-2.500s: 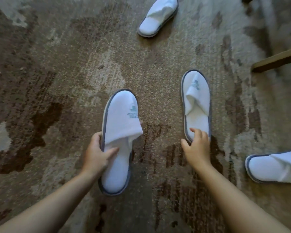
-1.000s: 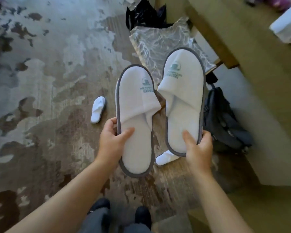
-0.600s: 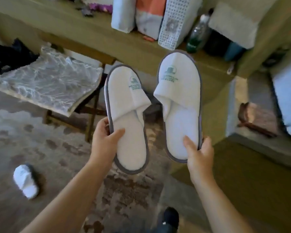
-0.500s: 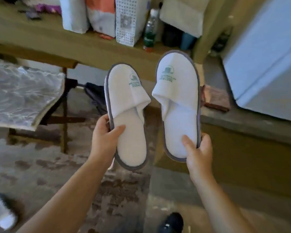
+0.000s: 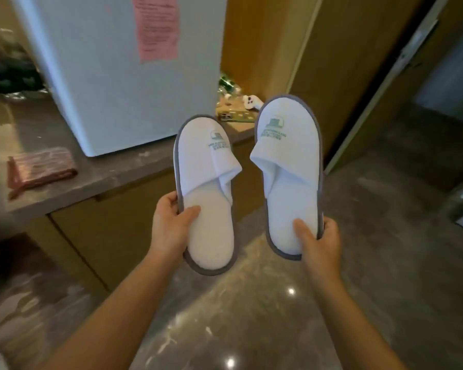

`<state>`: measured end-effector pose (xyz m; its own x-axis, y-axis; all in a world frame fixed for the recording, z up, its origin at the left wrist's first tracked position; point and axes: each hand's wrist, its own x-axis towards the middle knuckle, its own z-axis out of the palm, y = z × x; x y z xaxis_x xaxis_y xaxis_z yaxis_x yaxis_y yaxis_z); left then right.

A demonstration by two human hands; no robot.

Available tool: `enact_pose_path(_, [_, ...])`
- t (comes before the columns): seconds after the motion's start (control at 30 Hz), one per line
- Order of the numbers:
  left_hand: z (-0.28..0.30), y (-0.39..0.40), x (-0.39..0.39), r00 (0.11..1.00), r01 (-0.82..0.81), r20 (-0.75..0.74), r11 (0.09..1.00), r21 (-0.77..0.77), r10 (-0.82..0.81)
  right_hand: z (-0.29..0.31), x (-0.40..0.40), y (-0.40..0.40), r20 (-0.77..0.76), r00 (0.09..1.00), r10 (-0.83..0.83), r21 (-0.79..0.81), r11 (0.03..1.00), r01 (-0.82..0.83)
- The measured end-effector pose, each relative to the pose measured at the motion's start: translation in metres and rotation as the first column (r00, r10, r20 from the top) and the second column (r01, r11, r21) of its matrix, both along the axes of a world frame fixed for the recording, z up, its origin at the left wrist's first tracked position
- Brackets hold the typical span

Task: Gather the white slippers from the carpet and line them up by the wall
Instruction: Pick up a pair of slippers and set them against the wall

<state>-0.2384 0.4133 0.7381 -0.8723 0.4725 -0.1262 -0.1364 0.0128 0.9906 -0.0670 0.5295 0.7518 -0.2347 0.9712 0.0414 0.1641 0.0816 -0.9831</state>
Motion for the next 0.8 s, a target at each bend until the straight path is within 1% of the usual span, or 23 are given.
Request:
enact_pose_path(0.2, [0.011, 0.159, 0.079, 0.98, 0.199, 0.011, 0.979, 0.052, -0.2, 0.008, 0.099, 0.124, -0.035, 0.979, -0.202, -0.014, 0.979, 0.202])
enact_pose_path(0.37, [0.008, 0.269, 0.108, 0.945, 0.325, -0.033, 0.946, 0.017, -0.325, -0.005, 0.142, 0.21, -0.068, 0.942, -0.33, -0.069, 0.943, 0.326])
enact_pose_path(0.5, [-0.005, 0.362, 0.112, 0.931, 0.364, -0.027, 0.931, 0.014, -0.364, -0.02, 0.149, 0.292, -0.055, 0.922, -0.384, -0.077, 0.922, 0.379])
enact_pose_path(0.63, [-0.008, 0.466, 0.103, 0.919, 0.394, -0.016, 0.919, 0.001, -0.394, -0.022, 0.137, 0.393, -0.051, 0.908, -0.417, -0.079, 0.908, 0.412])
enact_pose_path(0.8, [0.001, 0.581, 0.091, 0.897, 0.438, -0.049, 0.898, -0.045, -0.44, -0.016, 0.124, 0.505, -0.036, 0.919, -0.394, -0.096, 0.916, 0.389])
